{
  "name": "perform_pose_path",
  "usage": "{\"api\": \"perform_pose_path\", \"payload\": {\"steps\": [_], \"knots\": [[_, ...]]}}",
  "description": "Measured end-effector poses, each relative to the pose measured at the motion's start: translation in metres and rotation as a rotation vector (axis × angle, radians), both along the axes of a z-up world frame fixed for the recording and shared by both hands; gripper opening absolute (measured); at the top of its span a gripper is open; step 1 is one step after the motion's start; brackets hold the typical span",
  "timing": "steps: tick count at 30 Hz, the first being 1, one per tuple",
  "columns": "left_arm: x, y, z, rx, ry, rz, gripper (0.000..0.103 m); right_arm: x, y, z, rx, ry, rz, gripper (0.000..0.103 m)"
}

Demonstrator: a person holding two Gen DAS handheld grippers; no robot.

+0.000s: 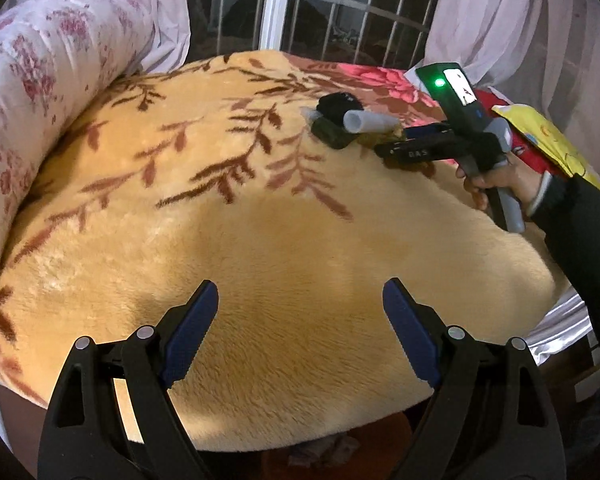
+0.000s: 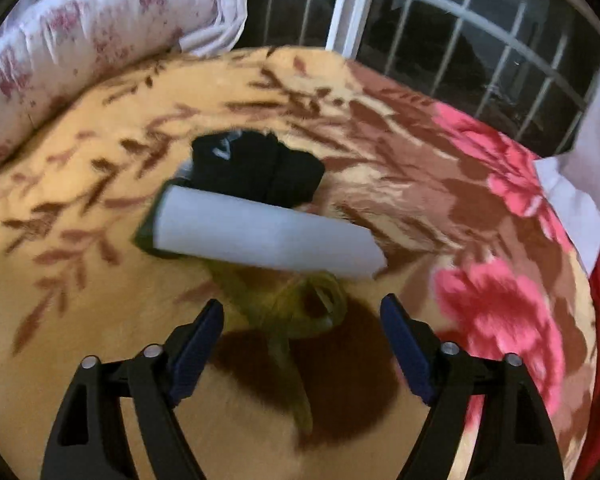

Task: Collect trash
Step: 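Grasp the yellow hair clip with the right tool while the left tool grasps the white tube, then carry both items down to the orange bin and open both tools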

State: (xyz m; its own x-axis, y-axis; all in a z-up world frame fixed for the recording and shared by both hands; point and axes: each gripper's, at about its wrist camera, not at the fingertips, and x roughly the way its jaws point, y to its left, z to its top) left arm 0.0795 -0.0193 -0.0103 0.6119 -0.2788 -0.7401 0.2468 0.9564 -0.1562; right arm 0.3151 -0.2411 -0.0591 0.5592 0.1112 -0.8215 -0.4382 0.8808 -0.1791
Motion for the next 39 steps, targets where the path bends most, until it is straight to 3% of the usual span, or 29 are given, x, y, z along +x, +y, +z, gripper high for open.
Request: {"api": "perform_pose_path", "payload": {"steps": [1,5,8,11,14,17,27,30,31,32,34,37,39], "knots": [[0.002,0.0,-0.001,0.001,0.003,0.001,0.082,0.0,0.002,-0.002,0.003,0.009,0.0,0.051],[0.011,-0.005,0.001,0.002,0.004,-0.011,0.082,-0.016,0.0,0.003,0.0,-0.017,-0.035,0.049],[0.024,-0.019,0.011,0.024,-0.028,-0.065,0.082,-0.036,-0.024,0.014,0.104,-0.012,-0.094,0.049],[0.05,-0.052,0.022,0.088,-0.075,-0.171,0.082,-0.068,-0.062,0.036,0.274,-0.039,-0.161,0.049],[0.078,-0.093,0.029,0.154,-0.114,-0.287,0.082,-0.099,-0.093,0.053,0.354,-0.099,-0.224,0.049],[0.11,-0.135,0.028,0.229,-0.14,-0.332,0.082,-0.127,-0.12,0.063,0.399,-0.143,-0.283,0.049],[0.207,-0.199,-0.012,0.209,0.049,-0.269,0.081,-0.178,-0.171,0.061,0.488,-0.195,-0.378,0.05],[0.224,-0.213,-0.029,0.225,0.096,-0.261,0.068,-0.184,-0.176,0.057,0.489,-0.202,-0.39,0.05],[0.229,-0.216,-0.035,0.239,0.11,-0.249,0.059,-0.185,-0.178,0.055,0.494,-0.199,-0.393,0.05],[0.232,-0.219,-0.039,0.253,0.116,-0.236,0.059,-0.186,-0.18,0.053,0.5,-0.195,-0.397,0.05],[0.232,-0.223,-0.041,0.279,0.085,-0.223,0.054,-0.188,-0.183,0.049,0.508,-0.191,-0.41,0.05],[0.227,-0.227,-0.037,0.285,0.066,-0.244,0.026,-0.191,-0.186,0.044,0.53,-0.184,-0.427,0.05],[0.222,-0.225,-0.031,0.275,0.044,-0.243,0.022,-0.193,-0.183,0.043,0.537,-0.182,-0.428,0.05]]}}
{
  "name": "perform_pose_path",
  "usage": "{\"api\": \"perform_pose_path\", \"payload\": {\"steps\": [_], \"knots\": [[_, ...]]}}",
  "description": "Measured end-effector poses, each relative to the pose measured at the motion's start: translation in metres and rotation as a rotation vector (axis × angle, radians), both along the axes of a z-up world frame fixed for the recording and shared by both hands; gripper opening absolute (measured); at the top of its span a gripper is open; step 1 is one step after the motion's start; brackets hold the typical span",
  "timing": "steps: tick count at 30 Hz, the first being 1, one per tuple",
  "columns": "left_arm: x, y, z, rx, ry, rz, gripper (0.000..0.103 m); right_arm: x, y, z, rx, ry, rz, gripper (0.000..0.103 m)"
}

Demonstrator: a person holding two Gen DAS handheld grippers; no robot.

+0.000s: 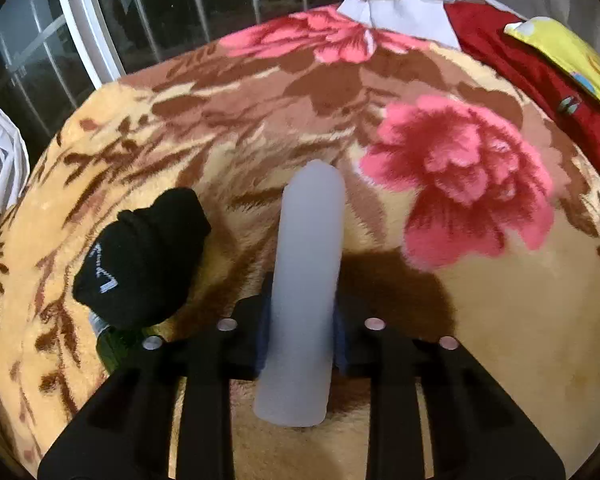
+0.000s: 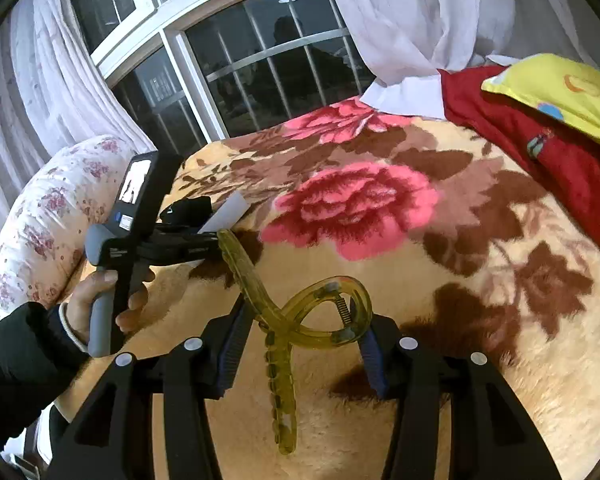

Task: Collect trash
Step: 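Carry both items down to the orange bin and open both tools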

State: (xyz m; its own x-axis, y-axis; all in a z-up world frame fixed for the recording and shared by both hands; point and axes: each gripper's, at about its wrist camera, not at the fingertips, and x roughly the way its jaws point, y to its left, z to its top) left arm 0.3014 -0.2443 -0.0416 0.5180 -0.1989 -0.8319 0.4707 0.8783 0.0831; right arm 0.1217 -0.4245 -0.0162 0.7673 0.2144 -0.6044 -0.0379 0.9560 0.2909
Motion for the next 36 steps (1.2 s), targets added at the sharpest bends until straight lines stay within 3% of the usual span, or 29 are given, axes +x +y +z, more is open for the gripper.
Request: {"api": "perform_pose_path", "payload": {"steps": [4,9,14,17,20,25,29,36], "knots": [[-0.024,0.011,0.022,-0.07,-0.029,-0.013,0.022,-0.009,0.009,0.004,0.026,-0.011,0.015,0.05],[-0.082,0.038,0.055,-0.157,-0.048,-0.042,0.022,-0.028,0.035,0.013,0.045,-0.017,0.067,0.05],[-0.17,0.089,0.084,-0.203,-0.12,-0.047,0.022,-0.059,0.073,0.022,0.029,-0.036,0.128,0.05],[-0.218,0.12,0.086,-0.223,-0.137,-0.031,0.022,-0.084,0.1,0.024,0.017,-0.043,0.171,0.05],[-0.258,0.144,0.072,-0.192,-0.138,0.002,0.022,-0.109,0.127,0.018,0.006,-0.024,0.209,0.05],[-0.307,0.178,0.029,-0.209,-0.01,0.026,0.022,-0.143,0.164,-0.006,0.02,0.065,0.296,0.05],[-0.335,0.183,-0.011,-0.16,0.066,0.013,0.022,-0.162,0.188,-0.037,0.035,0.173,0.348,0.05],[-0.344,0.192,-0.076,-0.133,0.242,0.058,0.022,-0.168,0.207,-0.099,0.024,0.36,0.344,0.05]]}}
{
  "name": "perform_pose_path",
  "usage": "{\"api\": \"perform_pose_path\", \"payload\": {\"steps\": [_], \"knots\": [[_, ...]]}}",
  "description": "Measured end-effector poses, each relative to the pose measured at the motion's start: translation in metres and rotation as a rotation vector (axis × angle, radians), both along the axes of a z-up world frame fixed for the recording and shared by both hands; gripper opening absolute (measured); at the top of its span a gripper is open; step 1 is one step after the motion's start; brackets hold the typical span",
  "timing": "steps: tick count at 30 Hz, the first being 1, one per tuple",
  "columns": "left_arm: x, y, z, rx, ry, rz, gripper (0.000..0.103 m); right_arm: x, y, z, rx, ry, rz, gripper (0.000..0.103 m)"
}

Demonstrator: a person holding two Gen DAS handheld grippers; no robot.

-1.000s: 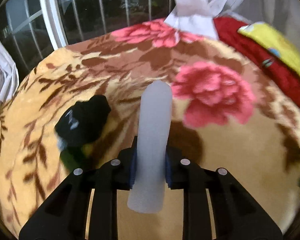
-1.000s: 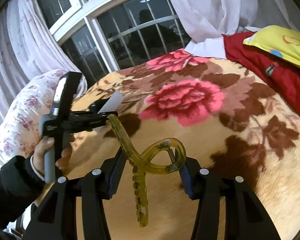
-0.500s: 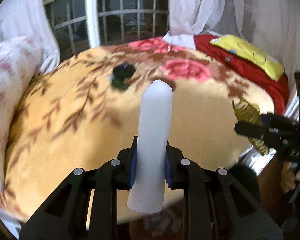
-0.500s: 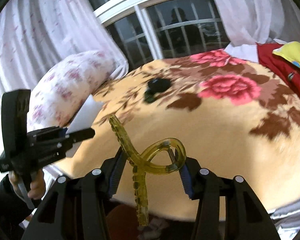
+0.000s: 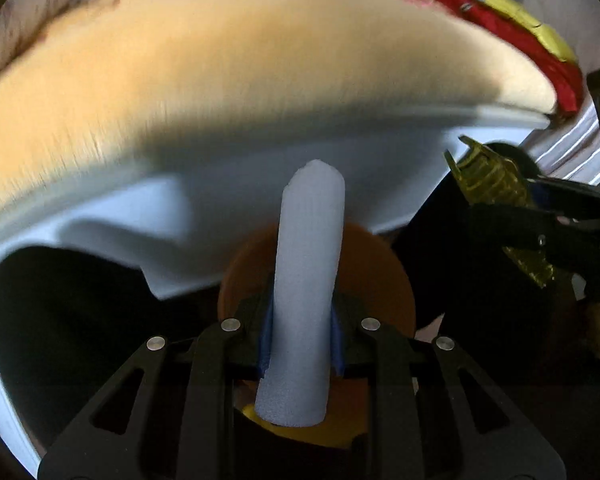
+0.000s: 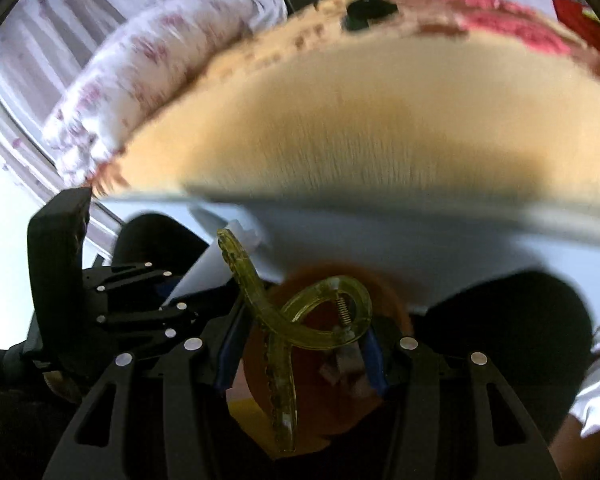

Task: Collect trash
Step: 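Carry both items down to the orange bin and open both tools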

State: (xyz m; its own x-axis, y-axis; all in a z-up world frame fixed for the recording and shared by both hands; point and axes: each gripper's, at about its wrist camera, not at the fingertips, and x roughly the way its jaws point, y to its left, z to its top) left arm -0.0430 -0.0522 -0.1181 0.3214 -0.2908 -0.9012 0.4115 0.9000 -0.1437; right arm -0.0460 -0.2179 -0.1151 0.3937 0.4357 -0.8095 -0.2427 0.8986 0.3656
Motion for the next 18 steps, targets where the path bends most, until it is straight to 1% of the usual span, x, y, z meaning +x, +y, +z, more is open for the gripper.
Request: {"api": "perform_pose_path", "payload": {"steps": [2,7,10,12,13,14,15,18], "knots": [[0.001,0.002,-0.007,-0.008,0.031,0.005,0.022,-0.001,0.003,-0.008,-0.01,0.017,-0.004,0.05],[0.001,-0.001,-0.01,0.004,0.037,-0.005,0.022,-0.001,0.008,-0.012,-0.013,0.031,-0.001,0.05],[0.002,-0.004,-0.013,0.018,0.05,-0.009,0.025,0.0,0.01,-0.015,-0.023,0.037,0.003,0.052],[0.008,-0.011,-0.015,0.043,0.06,-0.004,0.034,0.001,0.009,-0.018,-0.035,0.045,-0.005,0.056],[0.01,-0.012,-0.018,0.061,0.067,0.002,0.047,0.002,0.007,-0.018,-0.034,0.048,-0.012,0.061],[0.011,-0.012,-0.019,0.07,0.07,0.009,0.059,0.002,0.005,-0.019,-0.029,0.048,-0.023,0.062],[0.012,-0.012,-0.019,0.073,0.073,0.015,0.062,0.003,0.004,-0.018,-0.026,0.048,-0.029,0.062],[0.015,-0.013,-0.02,0.067,0.085,0.023,0.062,0.004,-0.001,-0.016,-0.019,0.046,-0.05,0.062]]}}
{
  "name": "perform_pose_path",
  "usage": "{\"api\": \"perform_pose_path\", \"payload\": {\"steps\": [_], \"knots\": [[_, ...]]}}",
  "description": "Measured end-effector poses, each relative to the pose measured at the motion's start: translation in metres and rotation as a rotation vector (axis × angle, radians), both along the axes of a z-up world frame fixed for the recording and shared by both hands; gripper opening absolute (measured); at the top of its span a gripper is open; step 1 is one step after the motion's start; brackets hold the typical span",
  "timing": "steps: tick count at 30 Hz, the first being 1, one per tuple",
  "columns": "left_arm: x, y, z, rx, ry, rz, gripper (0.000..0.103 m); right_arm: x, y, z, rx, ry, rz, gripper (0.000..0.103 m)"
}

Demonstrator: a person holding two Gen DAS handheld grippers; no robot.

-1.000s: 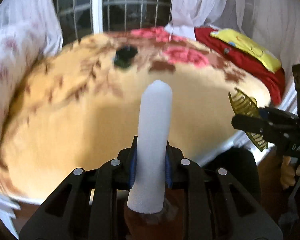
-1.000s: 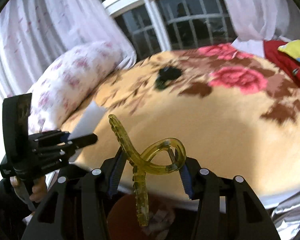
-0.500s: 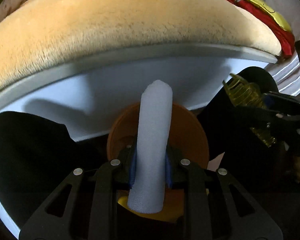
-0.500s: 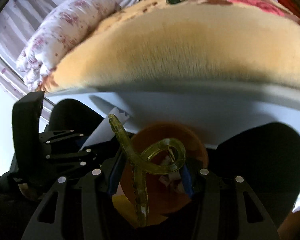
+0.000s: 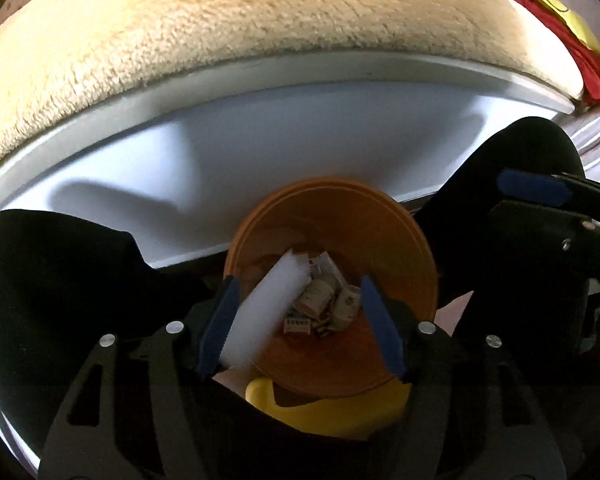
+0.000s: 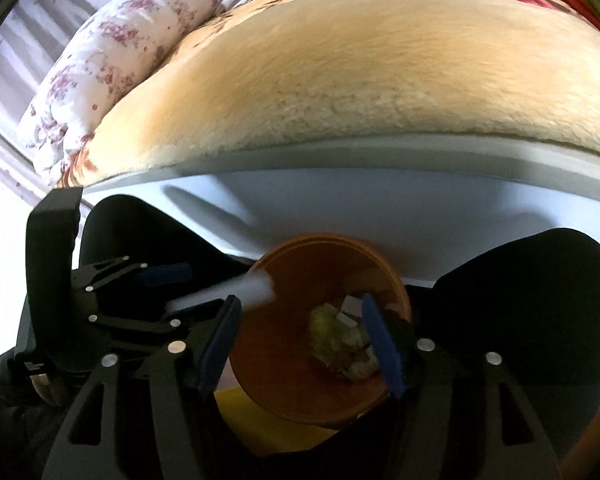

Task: Collect trash
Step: 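Carry both items down to the orange bin and open both tools, then grasp the black item with the right tool while the left tool grasps the dark green spray bottle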

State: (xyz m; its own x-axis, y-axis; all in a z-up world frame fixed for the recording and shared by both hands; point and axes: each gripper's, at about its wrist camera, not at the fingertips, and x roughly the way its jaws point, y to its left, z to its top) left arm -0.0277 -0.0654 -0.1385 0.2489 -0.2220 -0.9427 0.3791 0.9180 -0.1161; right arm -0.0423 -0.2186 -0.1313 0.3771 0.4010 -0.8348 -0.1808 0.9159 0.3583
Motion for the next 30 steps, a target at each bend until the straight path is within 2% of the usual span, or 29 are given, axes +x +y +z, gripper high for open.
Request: {"api": "perform_pose_path", "payload": {"steps": [7,11,15,17,22,24,26,30], "knots": [[0.001,0.001,0.001,0.002,-0.007,-0.002,0.062,-0.003,-0.01,0.008,0.008,-0.016,-0.027,0.062],[-0.005,0.014,0.008,0.001,-0.027,0.0,0.063,-0.005,-0.014,0.032,0.009,-0.065,-0.014,0.062],[-0.002,0.021,0.038,-0.036,-0.078,-0.013,0.063,0.004,-0.019,0.07,0.004,-0.136,0.006,0.064],[0.001,0.026,0.063,-0.075,-0.126,-0.025,0.066,0.016,-0.025,0.091,0.005,-0.178,0.007,0.068],[0.015,0.033,0.123,-0.12,-0.307,-0.021,0.072,0.07,-0.037,0.129,0.013,-0.237,-0.013,0.068],[0.032,0.036,0.138,-0.132,-0.375,0.02,0.075,0.104,-0.037,0.142,-0.008,-0.276,-0.018,0.068],[0.052,0.039,0.146,-0.166,-0.404,0.052,0.077,0.137,-0.032,0.15,-0.037,-0.302,-0.017,0.068],[0.1,0.039,0.15,-0.176,-0.448,0.124,0.077,0.218,-0.023,0.158,-0.087,-0.336,0.004,0.069]]}}
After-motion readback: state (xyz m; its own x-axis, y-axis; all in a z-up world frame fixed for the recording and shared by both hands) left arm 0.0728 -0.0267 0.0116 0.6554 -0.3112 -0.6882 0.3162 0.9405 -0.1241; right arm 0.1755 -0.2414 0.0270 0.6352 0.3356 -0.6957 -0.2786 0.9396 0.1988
